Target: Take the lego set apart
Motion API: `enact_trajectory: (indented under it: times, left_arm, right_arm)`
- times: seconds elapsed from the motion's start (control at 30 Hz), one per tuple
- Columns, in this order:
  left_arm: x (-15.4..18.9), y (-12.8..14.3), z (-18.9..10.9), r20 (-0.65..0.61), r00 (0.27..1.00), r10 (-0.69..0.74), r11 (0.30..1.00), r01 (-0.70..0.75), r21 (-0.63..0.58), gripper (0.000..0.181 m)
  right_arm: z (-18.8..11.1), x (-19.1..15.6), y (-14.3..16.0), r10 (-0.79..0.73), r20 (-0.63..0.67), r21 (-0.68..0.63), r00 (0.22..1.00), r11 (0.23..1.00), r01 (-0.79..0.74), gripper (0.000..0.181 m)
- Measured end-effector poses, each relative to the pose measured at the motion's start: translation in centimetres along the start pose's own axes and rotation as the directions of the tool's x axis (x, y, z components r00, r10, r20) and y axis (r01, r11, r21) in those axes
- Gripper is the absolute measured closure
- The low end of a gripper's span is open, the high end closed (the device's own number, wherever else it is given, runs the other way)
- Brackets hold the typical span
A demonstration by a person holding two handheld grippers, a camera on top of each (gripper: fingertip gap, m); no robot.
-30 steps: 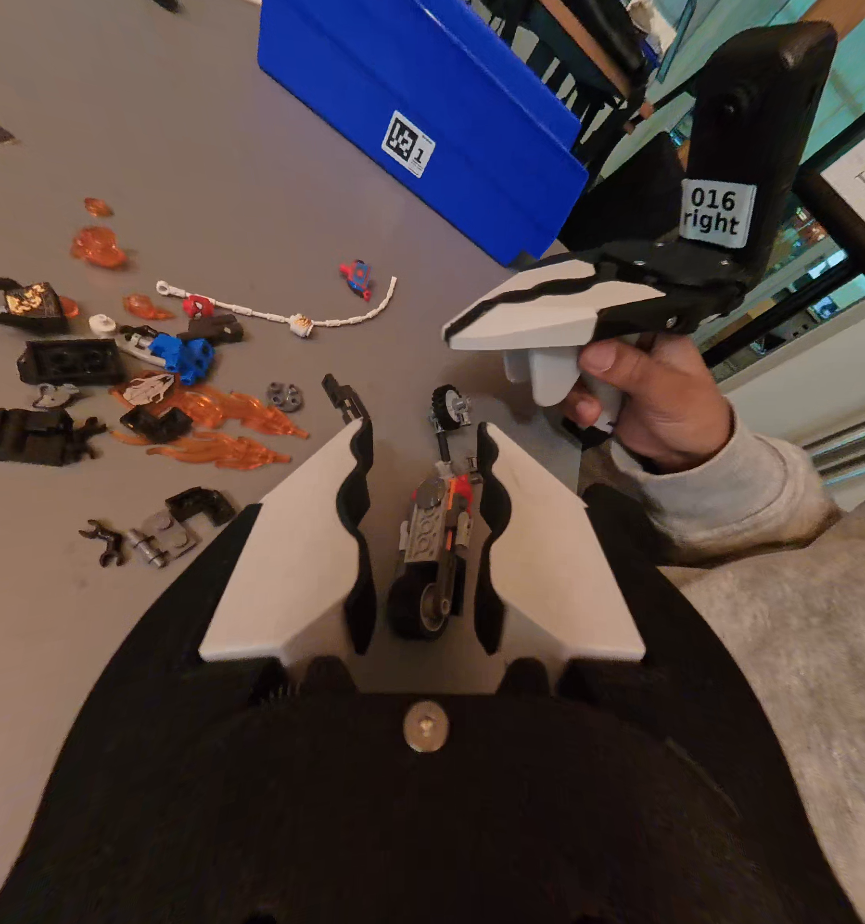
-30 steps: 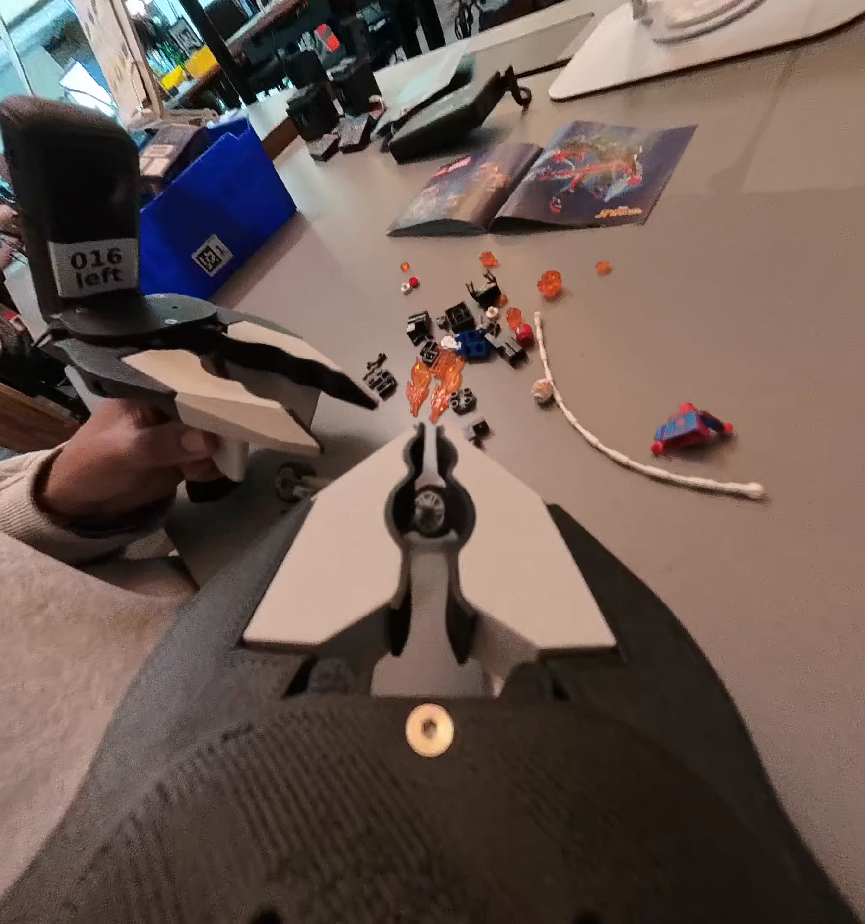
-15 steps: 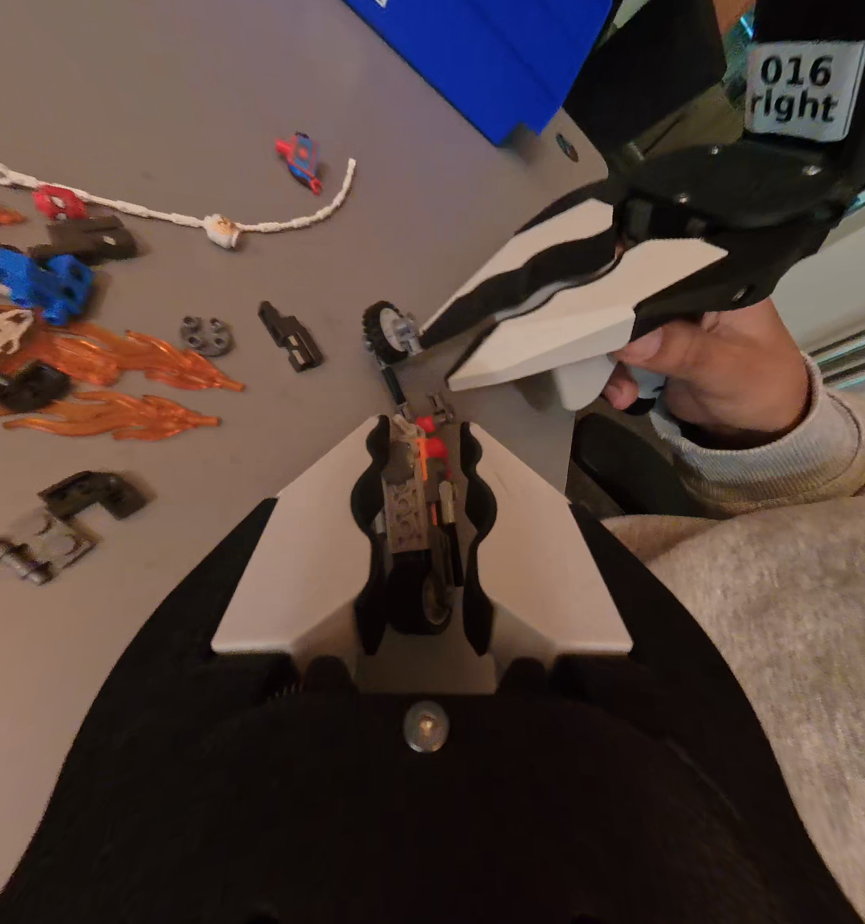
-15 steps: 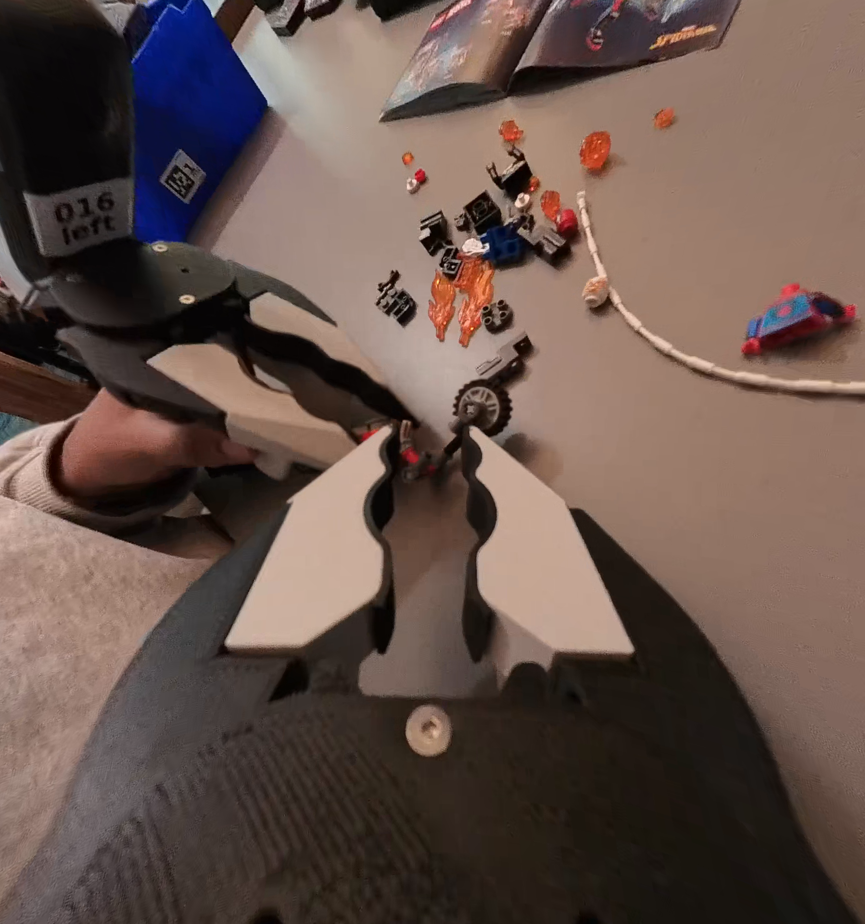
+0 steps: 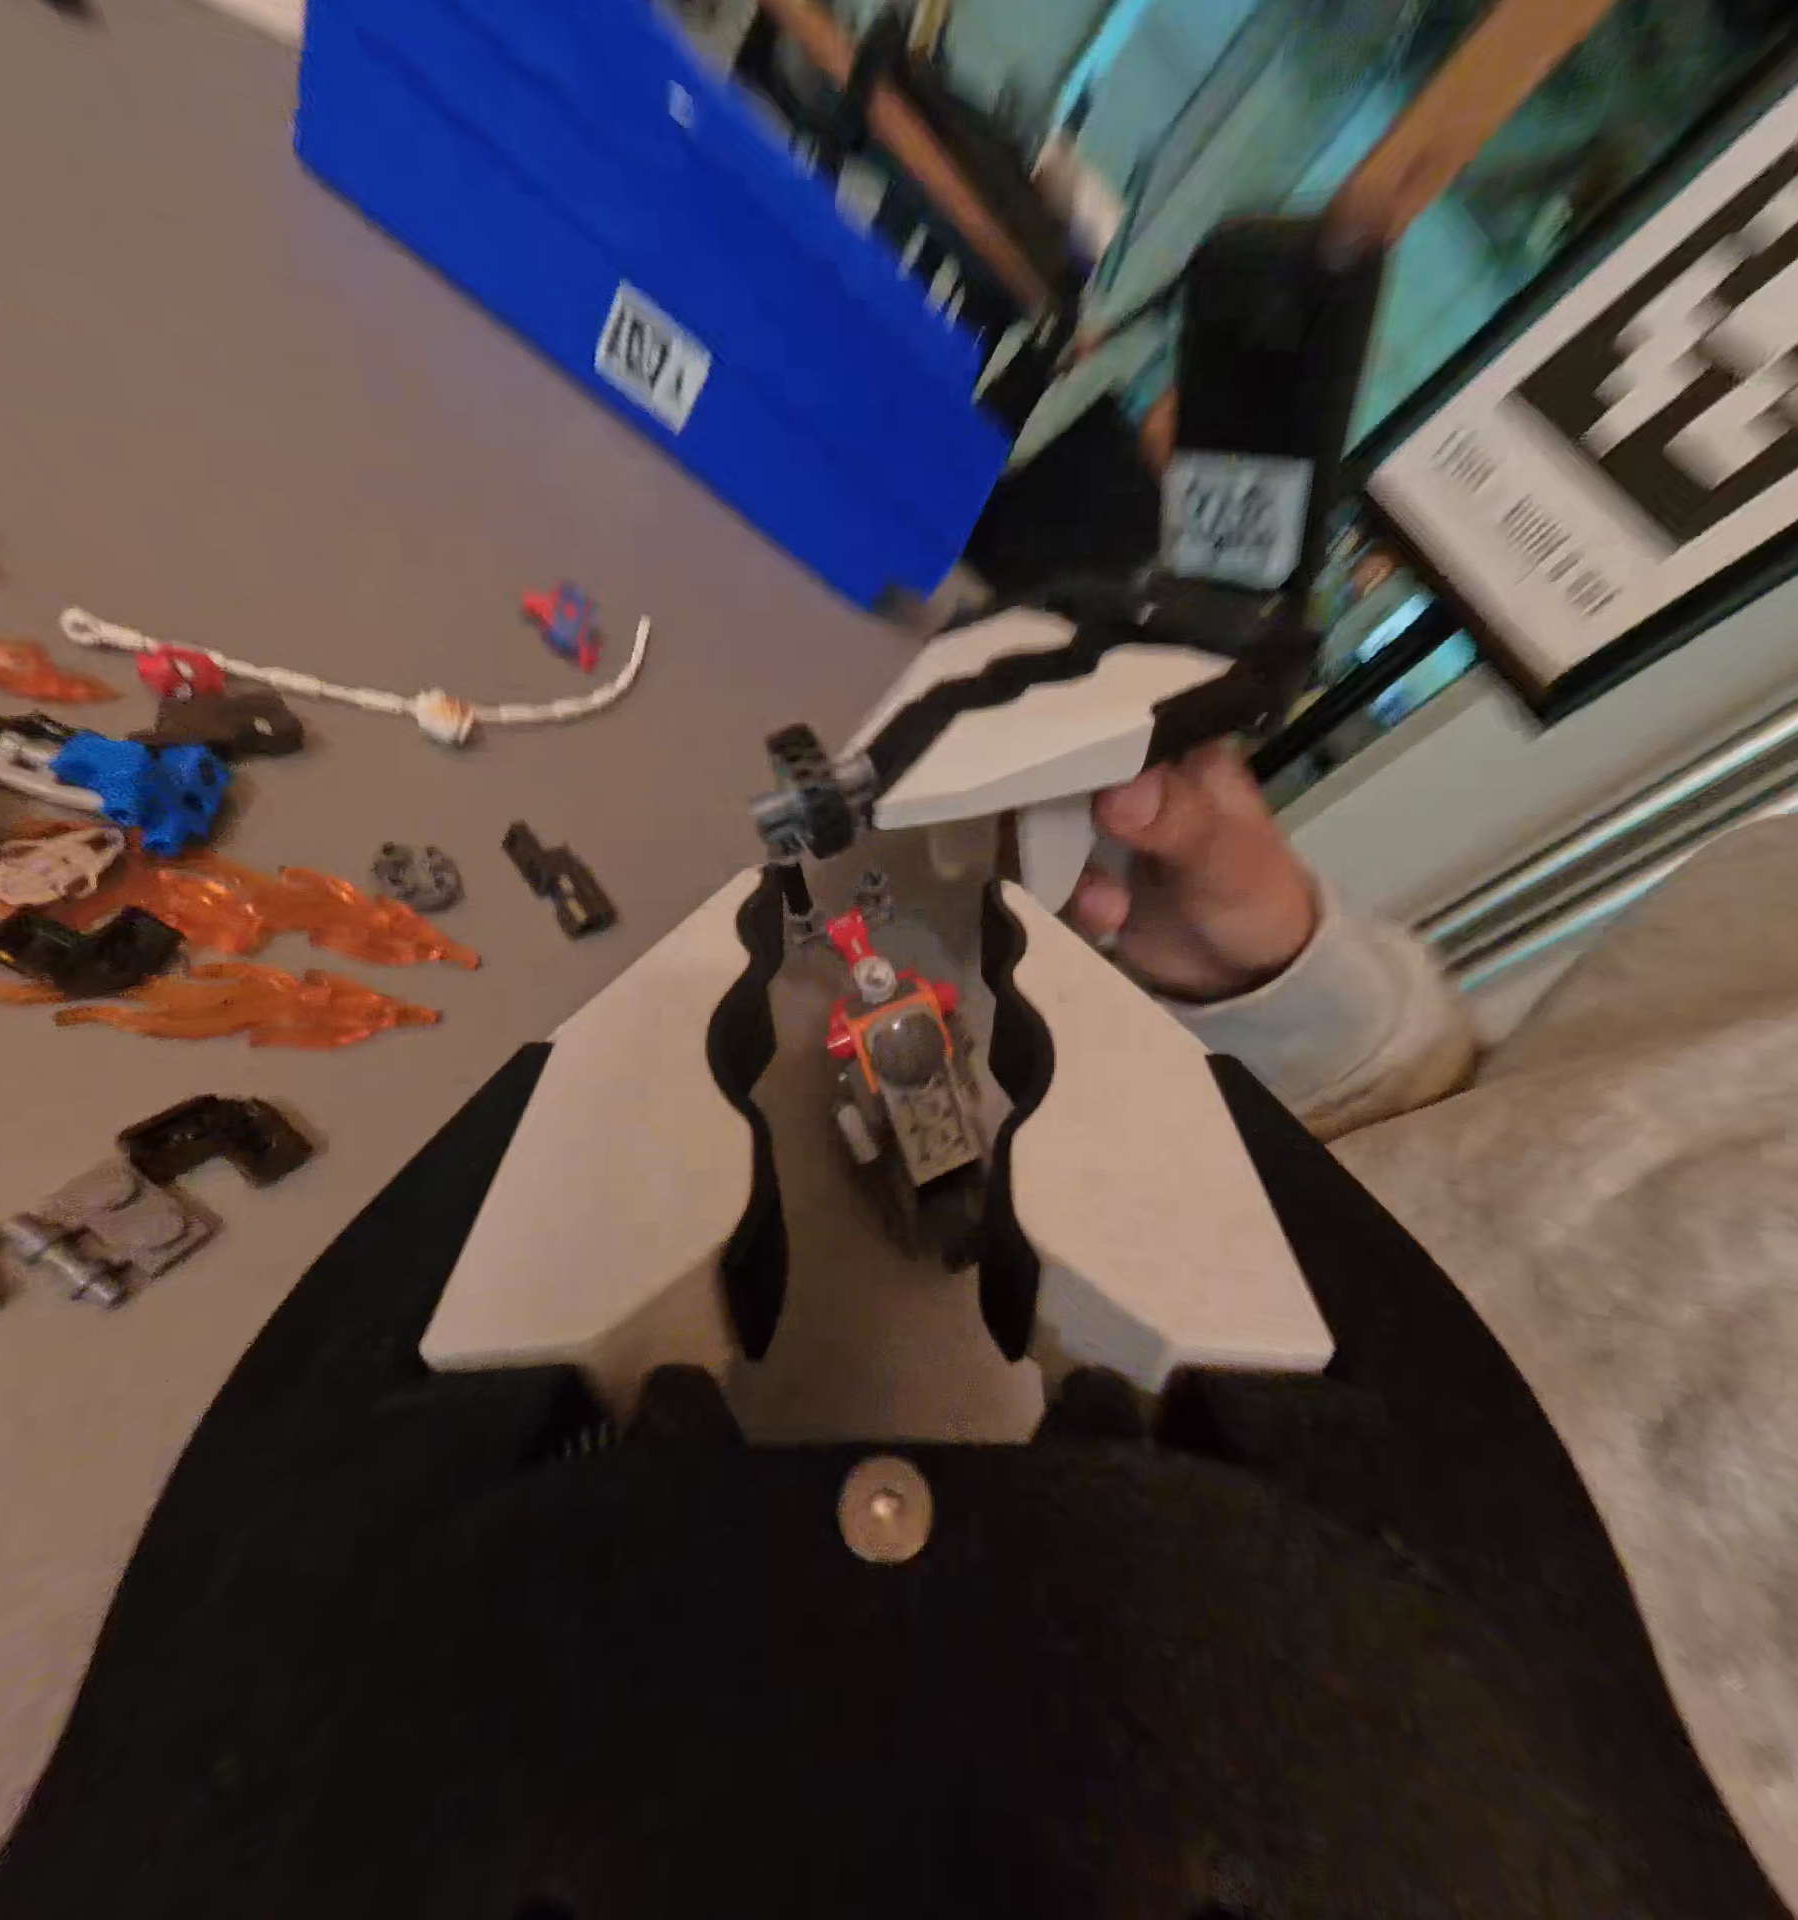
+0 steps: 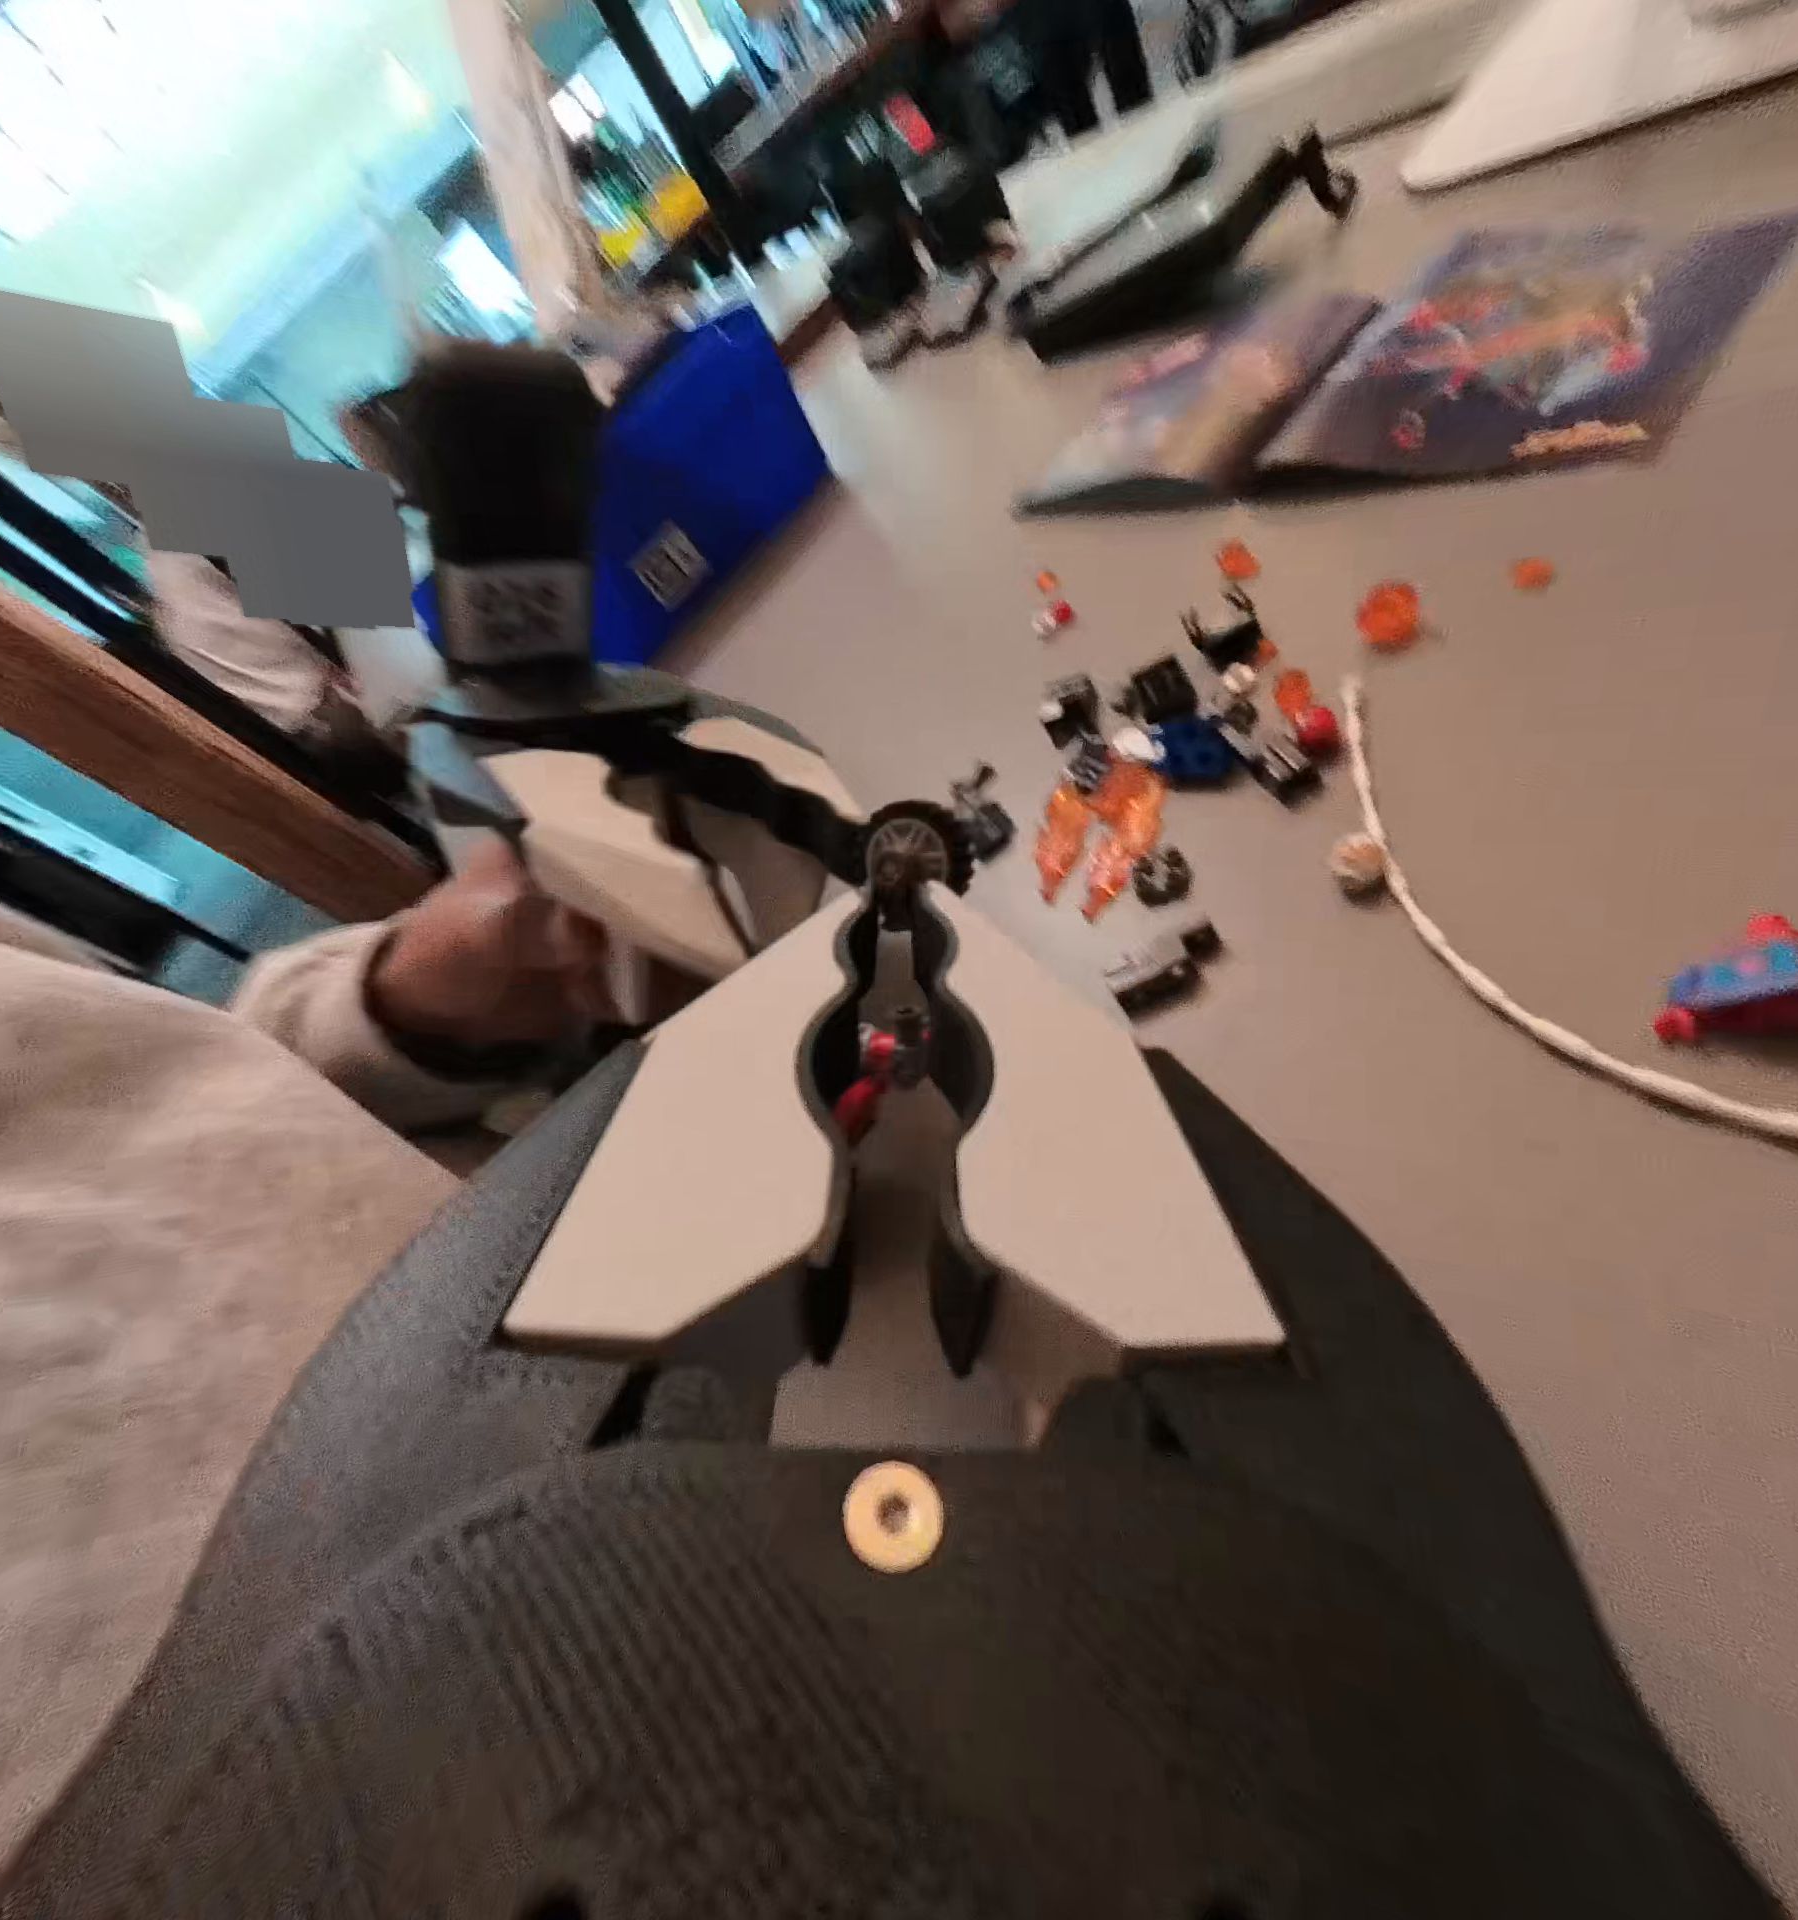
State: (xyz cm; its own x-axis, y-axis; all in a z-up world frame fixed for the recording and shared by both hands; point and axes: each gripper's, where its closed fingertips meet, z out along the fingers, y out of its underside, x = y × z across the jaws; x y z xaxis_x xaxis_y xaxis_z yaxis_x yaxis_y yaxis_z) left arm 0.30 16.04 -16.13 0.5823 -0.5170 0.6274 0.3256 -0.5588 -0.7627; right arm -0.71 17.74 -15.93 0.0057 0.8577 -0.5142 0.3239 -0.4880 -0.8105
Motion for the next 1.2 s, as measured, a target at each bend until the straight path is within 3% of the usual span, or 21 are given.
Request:
enact_trajectory:
  times: [0.03, 0.13, 0.23, 0.43, 0.67, 0.73, 0.8, 1.03, 1.2]
  left_arm:
    - [0.2, -1.1, -0.6, -0.049, 0.998, -0.038, 0.997, 0.042, 0.072, 0.151]
    - [1.1, -3.1, -2.4, -0.215, 0.972, -0.094, 0.970, 0.138, 0.201, 0.181]
    - [0.5, -3.4, -2.9, -0.208, 0.973, -0.104, 0.963, 0.151, 0.225, 0.181]
    - [0.6, -3.4, -3.1, -0.196, 0.979, -0.061, 0.970, 0.105, 0.221, 0.174]
    - [0.7, -2.9, -2.8, -0.208, 0.977, -0.047, 0.977, 0.089, 0.194, 0.165]
    - [0.9, -3.3, -3.3, -0.213, 0.977, -0.018, 0.972, 0.067, 0.225, 0.178]
    - [0.9, -3.3, -3.5, -0.210, 0.978, -0.009, 0.974, 0.056, 0.219, 0.177]
    - [0.3, -2.5, -3.5, -0.223, 0.973, -0.065, 0.980, 0.104, 0.169, 0.177]
    - [0.0, -2.6, -3.6, -0.217, 0.973, -0.079, 0.977, 0.118, 0.176, 0.178]
  right_arm:
    - [-0.2, -0.4, -0.6, 0.020, 0.049, 0.040, 0.999, 0.999, -0.022, 0.177]
    - [-0.5, -1.2, -1.5, 0.094, 0.189, 0.098, 0.978, 0.989, -0.114, 0.178]
    - [-0.3, -2.0, -2.0, 0.138, 0.302, 0.123, 0.943, 0.975, -0.182, 0.178]
    - [0.2, -3.0, -2.4, 0.152, 0.411, 0.133, 0.899, 0.965, -0.225, 0.178]
    - [0.6, -3.4, -2.7, 0.174, 0.463, 0.130, 0.869, 0.956, -0.261, 0.178]
    - [0.8, -3.4, -2.6, 0.181, 0.465, 0.123, 0.867, 0.956, -0.266, 0.178]
    - [0.9, -3.4, -2.5, 0.180, 0.467, 0.119, 0.866, 0.958, -0.263, 0.178]
    - [1.0, -3.2, -2.8, 0.085, 0.426, 0.178, 0.901, 0.968, -0.176, 0.170]
    - [1.7, -3.5, -2.1, 0.033, 0.395, 0.136, 0.918, 0.986, -0.094, 0.169]
